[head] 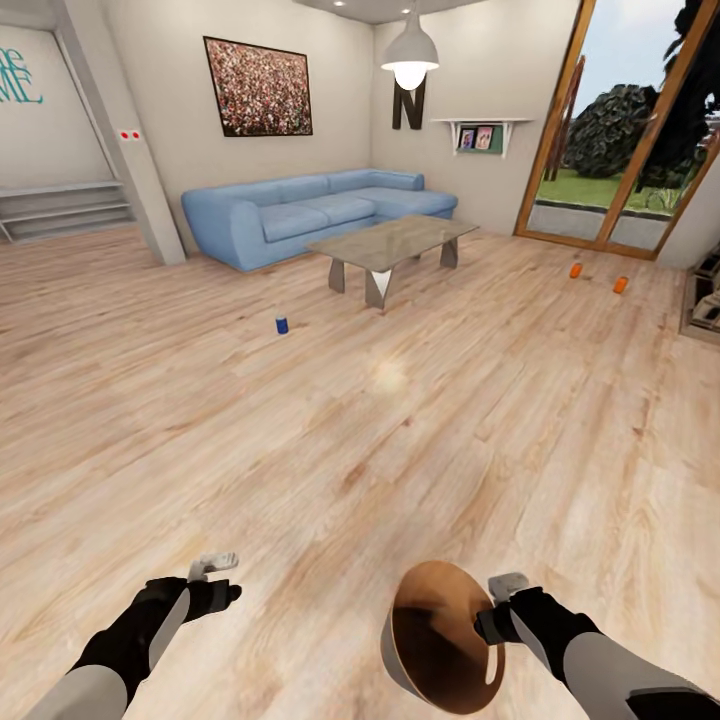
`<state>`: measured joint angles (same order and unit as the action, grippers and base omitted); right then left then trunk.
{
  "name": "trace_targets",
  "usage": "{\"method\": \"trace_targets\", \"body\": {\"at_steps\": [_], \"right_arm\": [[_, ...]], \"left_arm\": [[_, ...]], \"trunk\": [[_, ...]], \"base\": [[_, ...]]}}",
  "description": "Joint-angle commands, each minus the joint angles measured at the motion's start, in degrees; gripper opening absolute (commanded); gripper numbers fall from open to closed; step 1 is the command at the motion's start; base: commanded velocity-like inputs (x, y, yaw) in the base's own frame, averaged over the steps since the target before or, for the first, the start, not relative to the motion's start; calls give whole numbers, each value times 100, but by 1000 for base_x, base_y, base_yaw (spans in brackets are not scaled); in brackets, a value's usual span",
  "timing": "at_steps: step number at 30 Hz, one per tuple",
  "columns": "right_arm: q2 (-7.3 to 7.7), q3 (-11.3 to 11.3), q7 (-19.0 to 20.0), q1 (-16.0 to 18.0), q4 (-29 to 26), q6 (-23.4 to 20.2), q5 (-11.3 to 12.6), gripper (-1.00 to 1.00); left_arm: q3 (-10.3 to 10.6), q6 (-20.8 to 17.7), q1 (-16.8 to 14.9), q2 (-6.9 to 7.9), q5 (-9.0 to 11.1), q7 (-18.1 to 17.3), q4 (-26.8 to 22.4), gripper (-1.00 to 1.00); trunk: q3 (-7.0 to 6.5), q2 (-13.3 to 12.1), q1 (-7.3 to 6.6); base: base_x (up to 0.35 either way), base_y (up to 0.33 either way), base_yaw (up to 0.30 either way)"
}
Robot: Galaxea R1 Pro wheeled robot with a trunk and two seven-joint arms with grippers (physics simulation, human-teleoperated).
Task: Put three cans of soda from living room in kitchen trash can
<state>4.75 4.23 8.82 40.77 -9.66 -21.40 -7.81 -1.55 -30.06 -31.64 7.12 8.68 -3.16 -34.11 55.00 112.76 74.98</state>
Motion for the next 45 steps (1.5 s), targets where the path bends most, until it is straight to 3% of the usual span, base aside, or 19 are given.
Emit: {"method": "trace_targets", "body": {"at_steps": [1, 14, 21, 45], "right_arm": [[10, -35, 35, 2, -14, -4, 70, -100], [124, -43, 45, -45, -16, 5, 67, -100], [306, -56, 60, -224, -48, 290, 113, -100], [282, -89, 49, -245, -88, 356, 148, -100]], "left_arm": [[0, 0, 0, 0, 1, 0, 0, 100], [2, 0, 0, 0, 2, 0, 0, 100], [0, 65, 0, 0, 0, -3, 2, 100], [-1, 167, 0, 0, -7, -39, 4, 100]], "trunk": [[0, 0, 0], [0, 0, 0], [0, 0, 0], [0, 0, 0]], "base": [[260, 0, 0], [259, 0, 0], [281, 80, 0], [281, 209, 0]]}}
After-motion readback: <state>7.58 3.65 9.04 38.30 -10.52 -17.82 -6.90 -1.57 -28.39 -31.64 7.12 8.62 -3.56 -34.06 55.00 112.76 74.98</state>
